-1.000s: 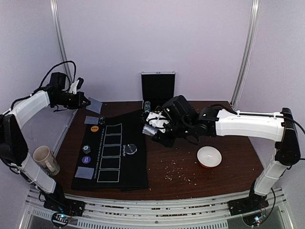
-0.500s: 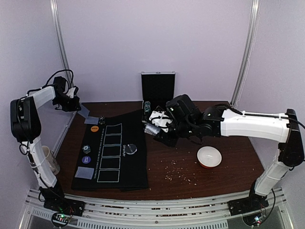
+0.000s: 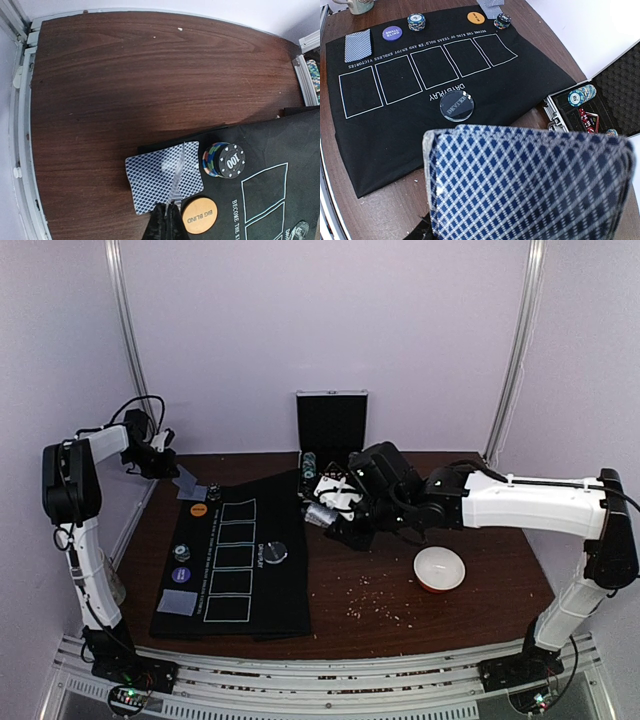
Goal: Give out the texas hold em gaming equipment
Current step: Distribute the poker card in the big blind area.
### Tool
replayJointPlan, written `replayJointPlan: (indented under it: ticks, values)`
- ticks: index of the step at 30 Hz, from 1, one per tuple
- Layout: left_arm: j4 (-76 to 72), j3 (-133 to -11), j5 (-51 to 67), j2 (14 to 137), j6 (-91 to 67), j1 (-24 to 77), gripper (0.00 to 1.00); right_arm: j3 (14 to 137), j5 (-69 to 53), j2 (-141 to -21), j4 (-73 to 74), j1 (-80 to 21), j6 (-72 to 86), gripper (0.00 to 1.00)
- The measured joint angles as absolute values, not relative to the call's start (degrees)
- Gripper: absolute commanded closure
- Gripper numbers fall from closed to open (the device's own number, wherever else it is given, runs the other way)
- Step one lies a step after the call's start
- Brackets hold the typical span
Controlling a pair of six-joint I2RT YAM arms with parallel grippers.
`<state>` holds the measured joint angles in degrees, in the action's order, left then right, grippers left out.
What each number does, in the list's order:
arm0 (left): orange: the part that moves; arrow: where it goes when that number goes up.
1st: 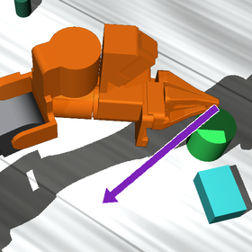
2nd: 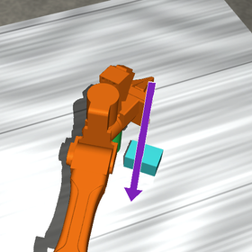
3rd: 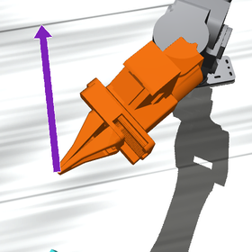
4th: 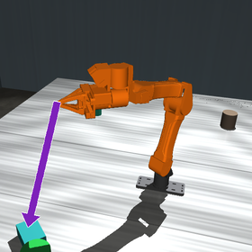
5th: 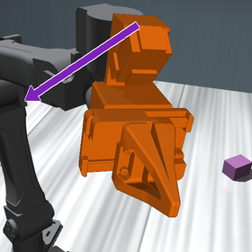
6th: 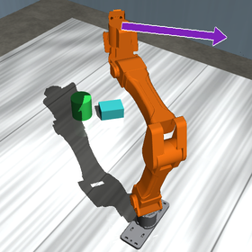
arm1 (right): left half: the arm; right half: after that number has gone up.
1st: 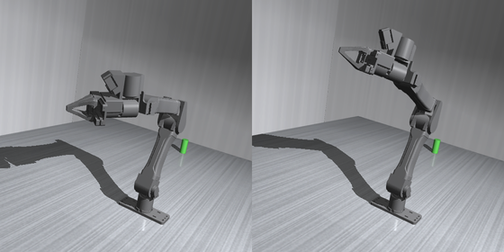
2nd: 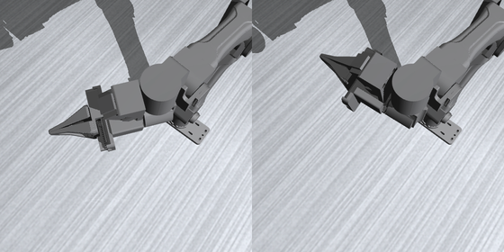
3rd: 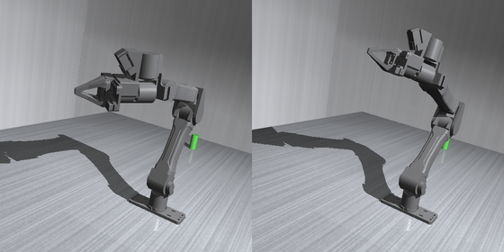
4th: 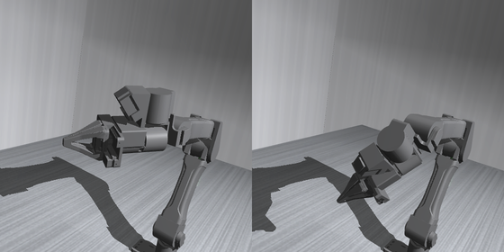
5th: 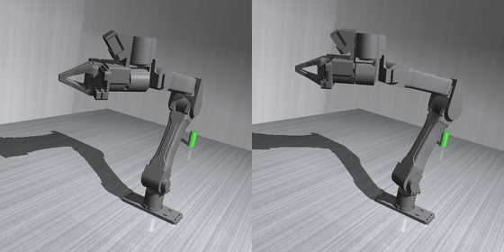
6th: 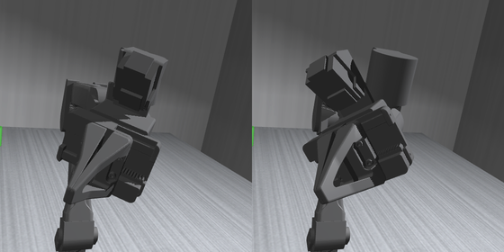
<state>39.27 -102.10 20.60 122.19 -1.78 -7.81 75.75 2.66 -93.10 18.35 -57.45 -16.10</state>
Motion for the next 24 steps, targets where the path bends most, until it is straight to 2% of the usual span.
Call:
replayJointPlan:
  ticks: [24]
  values:
    - [36.51, -102.89, 23.92, 128.55, -3.33, -7.81, 1.0, 75.46, 3.9, -93.1, 18.65, -57.45, -16.08, 0.51]
